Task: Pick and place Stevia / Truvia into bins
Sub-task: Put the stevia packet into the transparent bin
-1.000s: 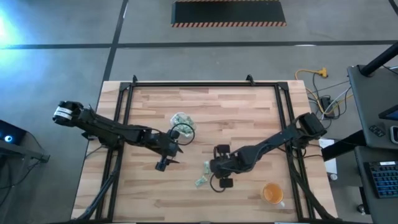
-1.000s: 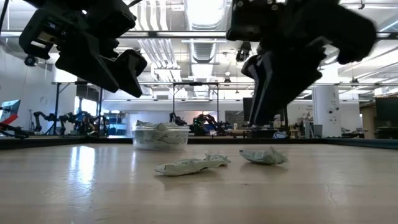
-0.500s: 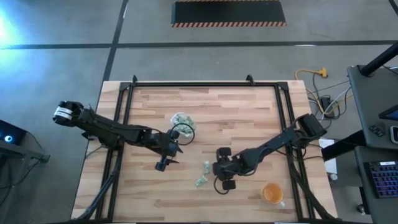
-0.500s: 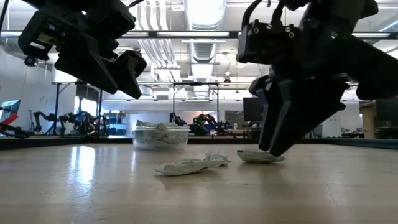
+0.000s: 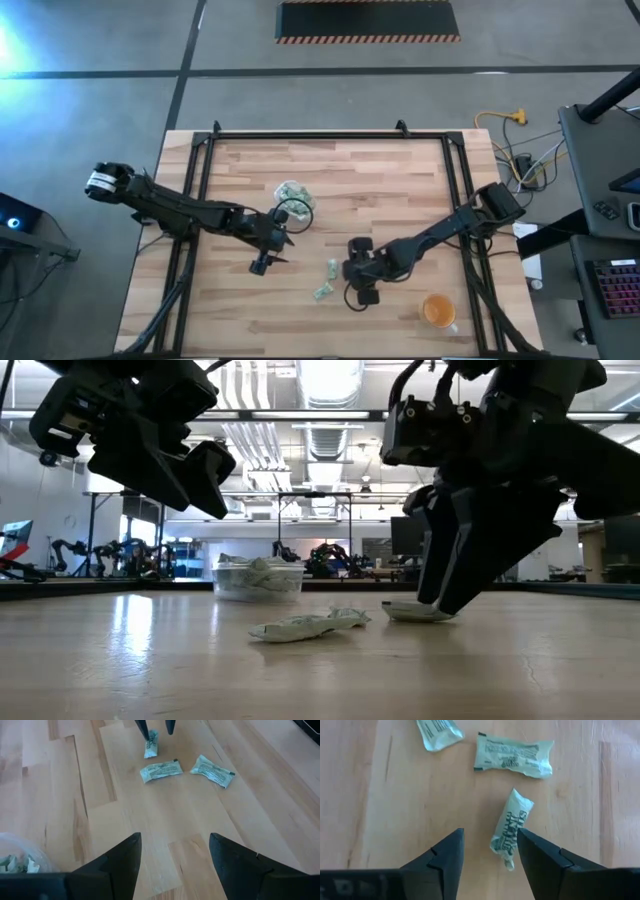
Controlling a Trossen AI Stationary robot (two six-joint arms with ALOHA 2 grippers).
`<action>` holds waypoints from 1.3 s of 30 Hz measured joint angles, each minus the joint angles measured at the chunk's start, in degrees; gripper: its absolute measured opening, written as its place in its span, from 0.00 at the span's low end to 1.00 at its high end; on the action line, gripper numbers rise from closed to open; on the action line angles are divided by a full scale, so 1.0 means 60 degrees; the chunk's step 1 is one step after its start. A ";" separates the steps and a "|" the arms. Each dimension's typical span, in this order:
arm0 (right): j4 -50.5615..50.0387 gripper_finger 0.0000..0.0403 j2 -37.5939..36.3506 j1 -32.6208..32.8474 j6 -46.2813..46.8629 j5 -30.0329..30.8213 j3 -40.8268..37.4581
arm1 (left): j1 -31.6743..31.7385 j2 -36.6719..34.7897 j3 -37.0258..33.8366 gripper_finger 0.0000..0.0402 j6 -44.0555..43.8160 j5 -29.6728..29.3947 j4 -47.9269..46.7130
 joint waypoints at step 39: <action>0.0593 0.02 -0.0078 -0.0998 -0.4799 0.4097 0.0943 | 0.0000 -0.0051 0.0041 0.54 -0.0280 0.0000 -0.1037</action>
